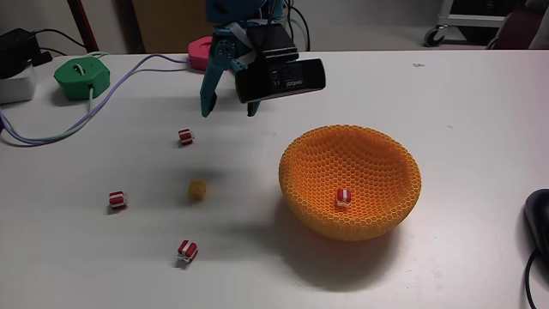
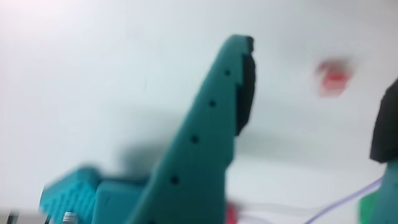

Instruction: Place cube pieces into the yellow basket

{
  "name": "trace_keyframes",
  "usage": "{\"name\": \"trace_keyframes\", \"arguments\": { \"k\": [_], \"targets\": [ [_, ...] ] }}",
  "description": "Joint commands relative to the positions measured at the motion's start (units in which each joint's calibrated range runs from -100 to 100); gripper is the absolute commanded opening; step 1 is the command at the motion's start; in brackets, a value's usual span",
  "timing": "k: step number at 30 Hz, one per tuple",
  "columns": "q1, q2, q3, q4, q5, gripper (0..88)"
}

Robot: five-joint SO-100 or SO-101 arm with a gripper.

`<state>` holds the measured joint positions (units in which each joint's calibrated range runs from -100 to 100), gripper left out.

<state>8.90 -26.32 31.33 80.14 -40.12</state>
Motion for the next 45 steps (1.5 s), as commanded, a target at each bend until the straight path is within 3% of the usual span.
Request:
{"name": "trace_keyframes", "arguments": {
  "k": [1,12,20,31,37,45],
  "targets": [
    [6.9,-3.4,6.8,-0.9,3.7,33.5],
    [19.6,-2.3,16.1,-15.1,12.4,35.7],
    [25.1,0.7,18.1,-22.5,14.4,35.2],
    [26.2,5.8,20.2,-28.5,15.1,38.5],
    [26.2,6.4,24.1,-33.5,14.9,32.4],
    [26.7,7.0,26.7,-41.5,14.3,4.9]
  ]
}}
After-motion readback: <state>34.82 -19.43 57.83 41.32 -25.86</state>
